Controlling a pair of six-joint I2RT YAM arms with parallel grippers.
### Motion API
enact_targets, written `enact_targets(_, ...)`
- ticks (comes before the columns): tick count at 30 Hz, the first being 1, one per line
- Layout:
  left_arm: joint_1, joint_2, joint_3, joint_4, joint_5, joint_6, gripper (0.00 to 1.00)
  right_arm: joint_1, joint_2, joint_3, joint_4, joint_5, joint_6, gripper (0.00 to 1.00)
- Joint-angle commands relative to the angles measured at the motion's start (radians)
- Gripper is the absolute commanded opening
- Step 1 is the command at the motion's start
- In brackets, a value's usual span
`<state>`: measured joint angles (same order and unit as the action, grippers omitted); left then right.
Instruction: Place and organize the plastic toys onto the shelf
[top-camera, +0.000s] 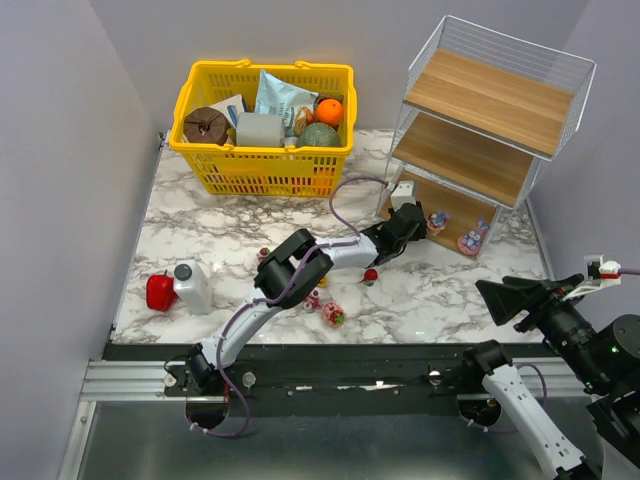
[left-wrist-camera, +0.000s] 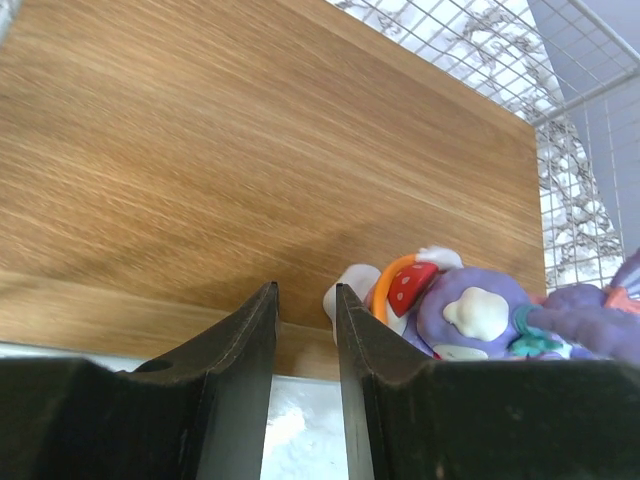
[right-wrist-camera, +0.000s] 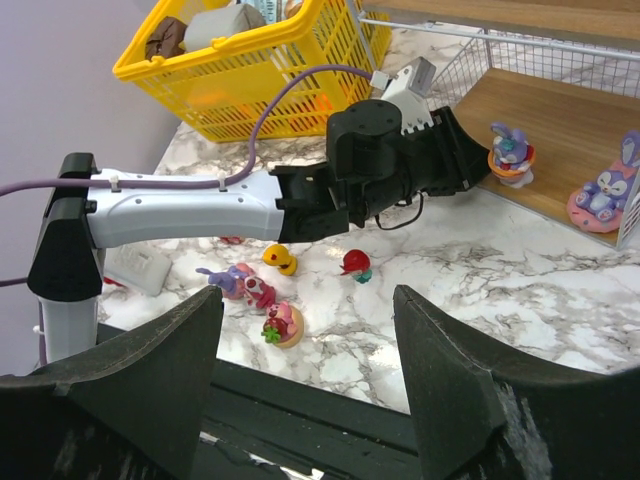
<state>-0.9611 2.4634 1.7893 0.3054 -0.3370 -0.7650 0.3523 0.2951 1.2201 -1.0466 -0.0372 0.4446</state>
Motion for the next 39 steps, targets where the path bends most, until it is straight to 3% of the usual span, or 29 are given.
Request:
enact_targets(1,-0.018,0.034,0.013,-0.02,-0.037,-0.023,0.39,0.001,-0.02,0.013,-0.036,0.026,-0.012,0.77)
enact_targets(14,-0.018,0.092,0.094,-0.009,0.039,0.009,0.39,0.001,-0.028,0.007,-0.043,0.031,-0.02,0.77)
enact_targets(23,-0.014,0.098,0.105,-0.032,0.02,0.02,0.42,0.001,-0.031,0.002,-0.043,0.031,-0.02,0.77)
enact_targets(35,-0.005,-0.124,-0.189,0.017,-0.146,0.058,0.51,0.001,-0.047,-0.033,-0.046,0.059,-0.011,0.77)
enact_targets(39,-0.01,-0.265,-0.324,0.052,-0.166,0.11,0.54,0.002,-0.053,-0.059,-0.047,0.066,-0.001,0.77)
